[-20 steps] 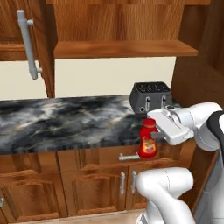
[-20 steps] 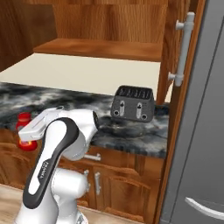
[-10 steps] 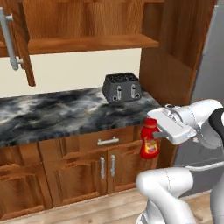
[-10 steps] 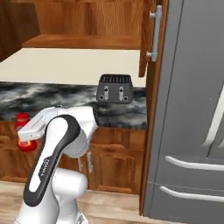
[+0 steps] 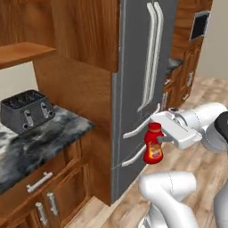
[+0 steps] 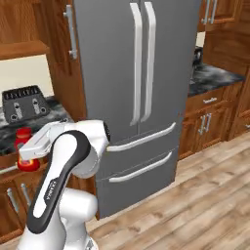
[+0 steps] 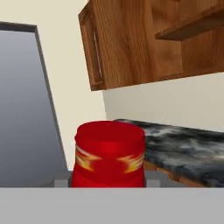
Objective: Take 2 condiments from the cabinet and move them on the counter near the stove.Make sure the condiments are lined up with each other, next to each other.
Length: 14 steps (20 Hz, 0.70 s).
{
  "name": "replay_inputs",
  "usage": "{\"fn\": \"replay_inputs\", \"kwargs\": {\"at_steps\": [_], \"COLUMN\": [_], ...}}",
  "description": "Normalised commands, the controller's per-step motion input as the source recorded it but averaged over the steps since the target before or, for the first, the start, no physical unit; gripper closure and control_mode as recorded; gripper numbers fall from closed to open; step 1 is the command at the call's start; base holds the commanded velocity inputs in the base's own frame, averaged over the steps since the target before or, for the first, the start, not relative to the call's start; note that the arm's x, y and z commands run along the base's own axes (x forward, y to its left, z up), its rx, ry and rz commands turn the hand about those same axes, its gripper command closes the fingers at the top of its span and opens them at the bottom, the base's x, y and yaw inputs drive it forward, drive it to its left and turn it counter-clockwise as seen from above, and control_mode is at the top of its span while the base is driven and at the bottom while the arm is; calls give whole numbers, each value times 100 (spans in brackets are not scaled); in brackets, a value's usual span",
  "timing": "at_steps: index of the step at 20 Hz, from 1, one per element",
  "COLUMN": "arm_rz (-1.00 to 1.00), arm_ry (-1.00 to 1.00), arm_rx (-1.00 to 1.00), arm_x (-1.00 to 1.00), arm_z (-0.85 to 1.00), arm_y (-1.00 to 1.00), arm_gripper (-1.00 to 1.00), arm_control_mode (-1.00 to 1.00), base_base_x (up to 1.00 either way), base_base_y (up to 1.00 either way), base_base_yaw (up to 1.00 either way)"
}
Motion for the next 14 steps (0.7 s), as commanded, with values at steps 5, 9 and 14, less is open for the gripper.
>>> {"fn": "replay_inputs", "kwargs": {"at_steps": [5,9,14], "arm_rz": [0,0,0], "arm_ry": [0,0,0], "arm_rx": [0,0,0], "arm_x": [0,0,0], "arm_z": [0,0,0], "arm_y": [0,0,0], "arm_gripper": [100,100,100], "arm_control_mode": [100,100,100], "base_base_x": [0,0,0], "base_base_y": [-17,-21,-24], "base_base_yaw": [-96,-94,-93]}}
